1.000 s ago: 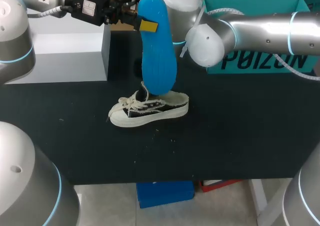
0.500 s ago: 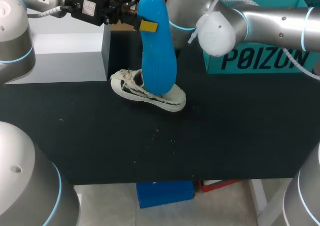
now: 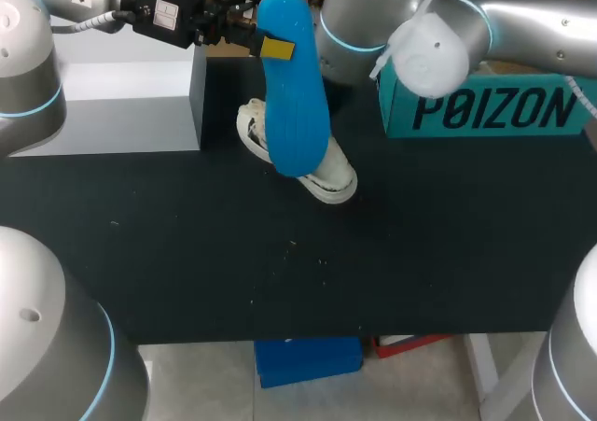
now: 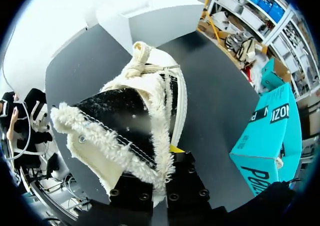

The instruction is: Take the shoe out of the shoebox, open the shoe tongue, remove and reinsert the insole, then place the shoe into the shoebox

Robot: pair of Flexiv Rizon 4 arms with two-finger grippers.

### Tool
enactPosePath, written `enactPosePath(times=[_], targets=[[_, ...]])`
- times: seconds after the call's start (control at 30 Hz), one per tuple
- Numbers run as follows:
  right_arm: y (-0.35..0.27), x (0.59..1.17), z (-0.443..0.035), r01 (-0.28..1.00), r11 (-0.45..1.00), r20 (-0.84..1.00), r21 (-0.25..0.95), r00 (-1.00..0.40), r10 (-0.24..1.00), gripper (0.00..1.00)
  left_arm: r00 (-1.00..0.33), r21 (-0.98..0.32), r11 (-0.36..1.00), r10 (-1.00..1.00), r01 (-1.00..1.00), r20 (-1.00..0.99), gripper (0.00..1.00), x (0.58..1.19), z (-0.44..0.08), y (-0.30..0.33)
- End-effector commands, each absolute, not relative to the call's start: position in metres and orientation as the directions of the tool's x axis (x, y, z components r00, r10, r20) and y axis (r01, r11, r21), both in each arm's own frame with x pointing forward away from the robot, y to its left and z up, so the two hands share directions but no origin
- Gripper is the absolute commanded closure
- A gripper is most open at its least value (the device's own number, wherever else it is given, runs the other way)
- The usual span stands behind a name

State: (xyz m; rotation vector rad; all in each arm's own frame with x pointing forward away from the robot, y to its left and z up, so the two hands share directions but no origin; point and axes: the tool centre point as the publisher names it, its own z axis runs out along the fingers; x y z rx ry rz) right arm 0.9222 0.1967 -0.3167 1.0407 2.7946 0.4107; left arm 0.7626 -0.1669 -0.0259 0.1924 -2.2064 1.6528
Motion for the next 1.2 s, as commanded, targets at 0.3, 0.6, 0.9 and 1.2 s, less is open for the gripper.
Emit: enactPosePath(times=[0.3, 0.6, 0.9, 1.2], targets=[[0.184, 0.89, -0.309, 0.916, 0.185, -0.049, 0.356, -0.179, 0.983, 1.0, -0.921, -0.896, 0.301, 0.113, -0.327, 0.374, 1.0, 0.763, -0.027, -0.168], [0.19, 0.877, -0.318, 0.93, 0.088, -0.037, 0.356, -0.08, 0.996, 1.0, -0.921, -0.896, 0.301, 0.113, -0.327, 0.374, 1.0, 0.763, -0.027, -0.168], [0.199, 0.872, -0.346, 0.938, 0.138, -0.068, 0.319, -0.123, 0.99, 1.0, -0.921, -0.896, 0.301, 0.113, -0.327, 0.374, 1.0, 0.763, -0.027, -0.168], [0.202, 0.875, -0.363, 0.938, 0.169, -0.075, 0.304, -0.154, 0.985, 1.0, -0.921, -0.896, 0.301, 0.113, -0.327, 0.374, 1.0, 0.763, -0.027, -0.168]])
